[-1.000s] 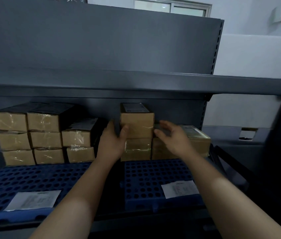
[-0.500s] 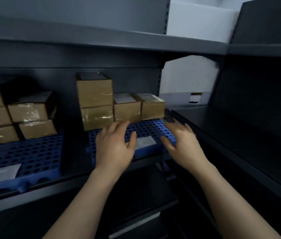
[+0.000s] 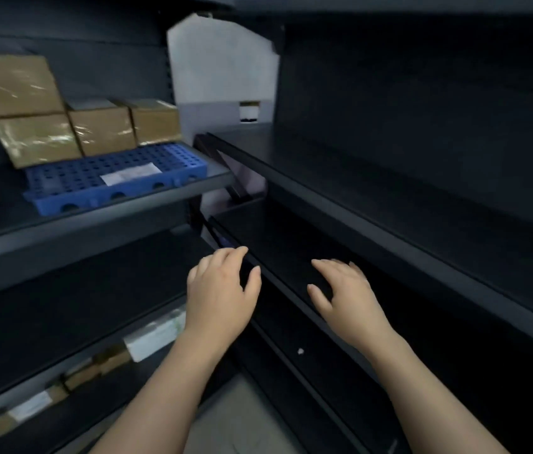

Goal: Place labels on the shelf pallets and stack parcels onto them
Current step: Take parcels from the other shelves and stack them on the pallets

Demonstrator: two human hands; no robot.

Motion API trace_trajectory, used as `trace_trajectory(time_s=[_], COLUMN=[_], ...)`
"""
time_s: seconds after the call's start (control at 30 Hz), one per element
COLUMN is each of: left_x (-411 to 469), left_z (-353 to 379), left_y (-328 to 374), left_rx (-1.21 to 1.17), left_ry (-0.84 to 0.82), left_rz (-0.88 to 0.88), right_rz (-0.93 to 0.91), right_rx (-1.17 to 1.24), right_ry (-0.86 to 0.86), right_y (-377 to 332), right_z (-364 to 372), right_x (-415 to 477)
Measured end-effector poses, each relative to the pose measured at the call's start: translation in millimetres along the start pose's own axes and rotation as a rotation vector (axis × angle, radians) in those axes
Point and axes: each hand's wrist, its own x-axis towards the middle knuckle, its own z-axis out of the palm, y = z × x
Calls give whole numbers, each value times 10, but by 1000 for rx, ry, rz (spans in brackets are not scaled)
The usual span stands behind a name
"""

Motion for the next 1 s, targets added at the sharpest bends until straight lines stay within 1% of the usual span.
trace_trajectory(time_s=[0.27, 0.43, 0.6, 0.73, 0.87, 1.0], left_x=[-871, -1254, -1596, -1815, -2056, -2231], left_z=[592, 943, 1221, 1396, 1590, 1891], left_y=[720, 1126, 1513, 1892, 2244, 2576], left_rx=[-90, -129, -184, -251, -317, -299], left_ry=[-220, -365, -505, -596, -698, -843], left_rz=[161, 304, 456, 547, 587, 543], right_rz=[257, 477, 729, 885, 991, 1084], right_rx=[-94, -133, -154, -176, -151, -106], right_ry=[-1, 30, 67, 104, 152, 196], right_y=[726, 1046, 1218, 1379, 1558, 1853], right_z=[-268, -437, -647, -758, -851, -949], right_x=[-1382, -2135, -2847, -3329, -3721, -4073])
